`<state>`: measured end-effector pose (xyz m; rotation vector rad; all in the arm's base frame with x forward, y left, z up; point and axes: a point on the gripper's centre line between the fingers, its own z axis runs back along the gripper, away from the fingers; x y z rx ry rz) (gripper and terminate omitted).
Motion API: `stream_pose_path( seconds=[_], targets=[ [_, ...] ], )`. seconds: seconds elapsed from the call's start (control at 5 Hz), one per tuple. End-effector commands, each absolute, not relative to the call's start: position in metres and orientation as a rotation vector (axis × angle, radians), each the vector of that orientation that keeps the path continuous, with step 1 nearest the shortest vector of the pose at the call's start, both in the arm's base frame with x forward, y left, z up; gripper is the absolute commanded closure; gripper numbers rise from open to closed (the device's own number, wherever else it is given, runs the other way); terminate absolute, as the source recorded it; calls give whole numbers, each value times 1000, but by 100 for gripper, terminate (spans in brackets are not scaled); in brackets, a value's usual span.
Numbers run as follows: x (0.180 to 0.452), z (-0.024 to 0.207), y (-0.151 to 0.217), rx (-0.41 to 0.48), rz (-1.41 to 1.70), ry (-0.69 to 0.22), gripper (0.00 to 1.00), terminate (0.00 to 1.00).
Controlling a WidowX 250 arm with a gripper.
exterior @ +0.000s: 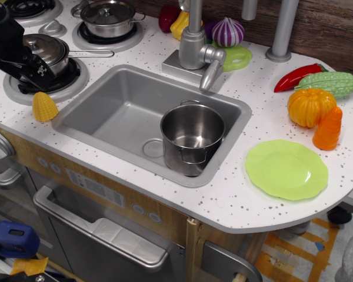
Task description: Put corn in pot which is in sink
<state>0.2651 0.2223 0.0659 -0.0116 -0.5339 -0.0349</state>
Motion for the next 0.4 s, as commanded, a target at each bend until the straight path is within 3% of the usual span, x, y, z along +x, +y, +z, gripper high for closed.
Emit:
stream_pose_path(
  seconds=[0.0,0.2],
  targets=[
    [265,66,222,-12,-35,-534,0,0],
    [271,62,226,-38,-33,-539,0,0]
  ],
)
